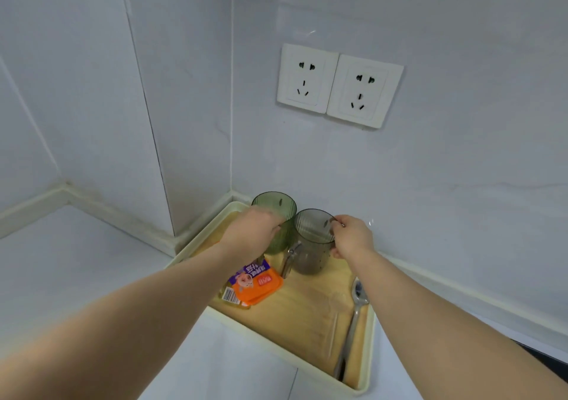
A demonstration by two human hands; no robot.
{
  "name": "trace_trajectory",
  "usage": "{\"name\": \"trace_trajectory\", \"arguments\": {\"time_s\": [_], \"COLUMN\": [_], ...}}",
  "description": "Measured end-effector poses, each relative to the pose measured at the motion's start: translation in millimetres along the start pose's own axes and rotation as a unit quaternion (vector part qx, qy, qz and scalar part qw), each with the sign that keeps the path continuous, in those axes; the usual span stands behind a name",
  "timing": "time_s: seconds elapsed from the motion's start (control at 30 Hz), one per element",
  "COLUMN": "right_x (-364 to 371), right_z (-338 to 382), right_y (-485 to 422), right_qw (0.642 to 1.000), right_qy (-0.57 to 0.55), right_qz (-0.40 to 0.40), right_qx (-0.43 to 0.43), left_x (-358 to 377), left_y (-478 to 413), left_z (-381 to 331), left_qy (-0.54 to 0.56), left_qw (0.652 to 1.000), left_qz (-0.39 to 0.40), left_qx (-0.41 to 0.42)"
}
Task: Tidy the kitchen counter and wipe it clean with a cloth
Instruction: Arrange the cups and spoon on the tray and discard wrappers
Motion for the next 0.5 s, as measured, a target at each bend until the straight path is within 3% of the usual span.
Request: {"name": "trace_trajectory", "arguments": {"time_s": [0.5], "right_x": [56], "right_z": [25], "right_y": [-7], "right_qw": [0.99], "right_qy": [-0.122], "right_qz": [0.066], "right_qx": [0.022], "left_x": [-12], "left_y": [4], "left_z": [42], "left_qy": [-0.046], "left_qw": [0.993], "left_qz": [-0.02], "left_qx": [-0.103]}}
Point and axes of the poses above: each hand's wrist, its own y-axis away from the middle knuckle, its own x-axis out of the palm, z = x × y, the point moved 2 cm from there along -y, towards the middle knuckle, and after that the axes turned 1 degree about z, right-handed, at the moved point
